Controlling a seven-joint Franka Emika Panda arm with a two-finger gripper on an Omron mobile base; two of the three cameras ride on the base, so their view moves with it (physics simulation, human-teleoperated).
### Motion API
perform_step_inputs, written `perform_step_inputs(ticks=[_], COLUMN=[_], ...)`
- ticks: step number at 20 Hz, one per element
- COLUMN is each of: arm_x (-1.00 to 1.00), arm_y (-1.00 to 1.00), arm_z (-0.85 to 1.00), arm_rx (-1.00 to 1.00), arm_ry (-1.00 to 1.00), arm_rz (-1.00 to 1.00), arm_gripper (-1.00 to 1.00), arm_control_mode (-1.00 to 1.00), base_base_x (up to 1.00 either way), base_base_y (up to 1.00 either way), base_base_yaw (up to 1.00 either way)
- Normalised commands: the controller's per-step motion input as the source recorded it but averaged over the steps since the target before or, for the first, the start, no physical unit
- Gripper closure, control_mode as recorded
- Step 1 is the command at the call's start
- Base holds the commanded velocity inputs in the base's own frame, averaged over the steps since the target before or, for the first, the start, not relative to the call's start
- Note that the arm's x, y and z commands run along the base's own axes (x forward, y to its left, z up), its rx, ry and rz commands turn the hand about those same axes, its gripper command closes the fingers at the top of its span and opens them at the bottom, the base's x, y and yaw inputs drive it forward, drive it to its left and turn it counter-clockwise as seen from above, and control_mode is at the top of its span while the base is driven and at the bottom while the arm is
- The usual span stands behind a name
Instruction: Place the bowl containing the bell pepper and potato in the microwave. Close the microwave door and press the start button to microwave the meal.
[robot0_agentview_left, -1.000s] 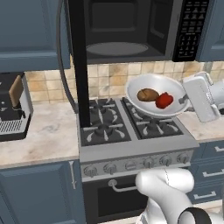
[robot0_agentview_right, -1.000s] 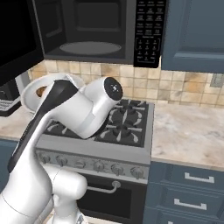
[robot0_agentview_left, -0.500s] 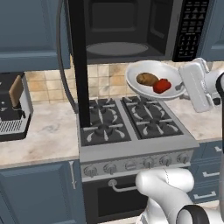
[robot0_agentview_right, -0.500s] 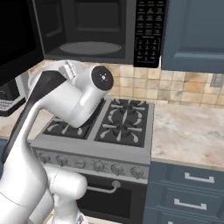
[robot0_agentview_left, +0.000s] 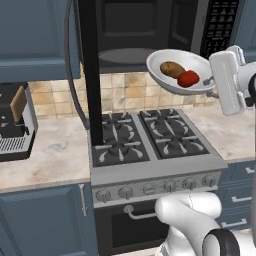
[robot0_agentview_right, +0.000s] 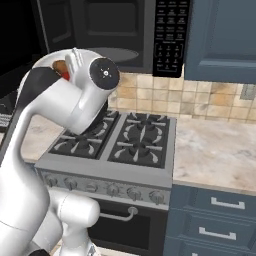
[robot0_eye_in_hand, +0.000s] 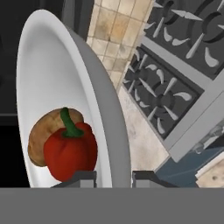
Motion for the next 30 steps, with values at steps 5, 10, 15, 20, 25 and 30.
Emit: perform_step_inputs(ticks=[5, 10, 15, 20, 25, 30], arm_x=[0.05, 0.19, 0.27, 0.33, 0.32, 0.34], arm_y=[0.04, 0.15, 0.23, 0.27, 0.29, 0.18], arm_z=[0.29, 0.15, 0.02, 0.09, 0.26, 0.25], arm_rx=[0.03, 0.04, 0.01, 0.0, 0.0, 0.0], arm_ry=[0.0, 0.0, 0.0, 0.0, 0.0, 0.0], arm_rz=[-0.07, -0.08, -0.09, -0.09, -0.07, -0.05], arm_gripper=[1.0, 1.0, 1.0, 1.0, 1.0, 1.0], arm_control_mode=[-1.0, -1.0, -1.0, -1.0, -1.0, -1.0], base_base_x=[0.0, 0.0, 0.0, 0.0, 0.0, 0.0], base_base_y=[0.0, 0.0, 0.0, 0.0, 0.0, 0.0], base_base_yaw=[0.0, 0.0, 0.0, 0.0, 0.0, 0.0])
